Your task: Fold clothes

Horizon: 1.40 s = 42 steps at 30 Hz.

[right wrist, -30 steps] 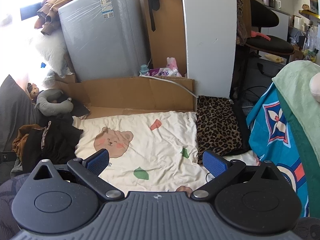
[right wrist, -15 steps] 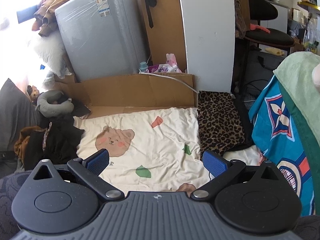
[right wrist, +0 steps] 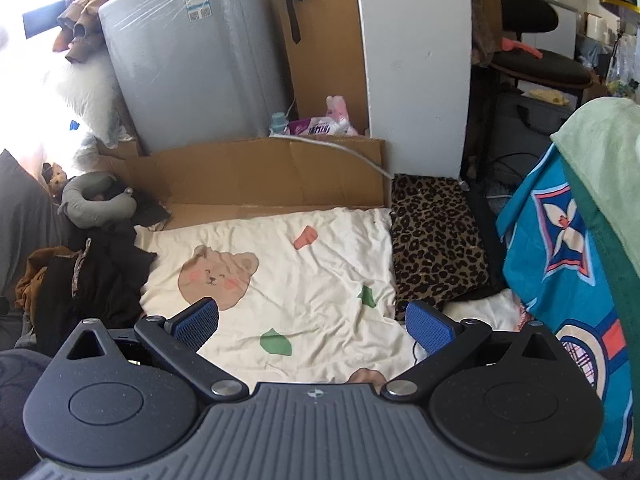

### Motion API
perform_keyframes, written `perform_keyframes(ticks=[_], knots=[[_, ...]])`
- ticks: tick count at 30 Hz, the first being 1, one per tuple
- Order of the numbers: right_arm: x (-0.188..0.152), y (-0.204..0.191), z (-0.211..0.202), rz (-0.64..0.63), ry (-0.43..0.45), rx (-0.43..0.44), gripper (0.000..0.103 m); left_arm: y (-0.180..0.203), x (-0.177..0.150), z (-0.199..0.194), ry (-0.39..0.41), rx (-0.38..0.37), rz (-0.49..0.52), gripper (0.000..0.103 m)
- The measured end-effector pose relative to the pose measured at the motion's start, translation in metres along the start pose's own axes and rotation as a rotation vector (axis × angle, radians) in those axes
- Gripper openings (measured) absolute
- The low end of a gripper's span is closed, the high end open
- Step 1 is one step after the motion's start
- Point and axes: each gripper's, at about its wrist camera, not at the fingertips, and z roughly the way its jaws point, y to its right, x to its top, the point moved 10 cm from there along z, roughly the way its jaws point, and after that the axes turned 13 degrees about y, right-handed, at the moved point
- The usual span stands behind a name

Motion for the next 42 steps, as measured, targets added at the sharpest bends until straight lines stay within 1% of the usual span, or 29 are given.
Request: perform_keyframes(ticks=[2,5,13,16,21,25,29,32,34,35,36,37,40,42], knots=[[-0.001,0.000,0.007,-0.016,-0.009,-0.010,0.103,-0.001,0.001,0.005,-0.004,-0.014,-0.019,0.102],[-0.003,-0.001,0.016,-0.032,-0.017,-0.018,0.103,-0.004,0.001,0.012,0.001,-0.013,-0.003,0.102],[-0.005,-0.009,0.037,-0.055,-0.035,0.011,0.103,-0.022,-0.004,0.036,-0.008,0.002,-0.020,0.099],[-0.006,-0.008,0.044,-0.041,-0.038,0.024,0.103,-0.031,-0.007,0.049,-0.019,0.018,-0.031,0.096],[-0.012,-0.010,0.059,-0.009,-0.049,0.059,0.102,-0.045,-0.009,0.070,-0.014,0.037,-0.058,0.090],[-0.015,-0.011,0.072,0.022,-0.055,0.088,0.101,-0.059,-0.011,0.085,-0.003,0.053,-0.076,0.089],[-0.019,-0.012,0.088,0.051,-0.065,0.109,0.101,-0.076,-0.016,0.104,-0.003,0.087,-0.098,0.089],[-0.023,-0.013,0.100,0.089,-0.089,0.113,0.101,-0.089,-0.022,0.123,-0.017,0.077,-0.120,0.089],[-0.027,-0.014,0.107,0.115,-0.097,0.121,0.101,-0.101,-0.026,0.135,-0.026,0.097,-0.129,0.089],[-0.029,-0.015,0.111,0.120,-0.102,0.120,0.101,-0.105,-0.028,0.142,-0.029,0.101,-0.129,0.086],[-0.031,-0.016,0.115,0.121,-0.105,0.120,0.101,-0.110,-0.029,0.148,-0.030,0.106,-0.125,0.081],[-0.032,-0.018,0.119,0.119,-0.107,0.119,0.101,-0.115,-0.031,0.154,-0.029,0.109,-0.118,0.080],[-0.037,-0.024,0.129,0.098,-0.112,0.115,0.100,-0.130,-0.031,0.170,-0.011,0.121,-0.092,0.077],[-0.041,-0.028,0.134,0.075,-0.119,0.116,0.100,-0.138,-0.029,0.180,0.005,0.111,-0.103,0.075]])
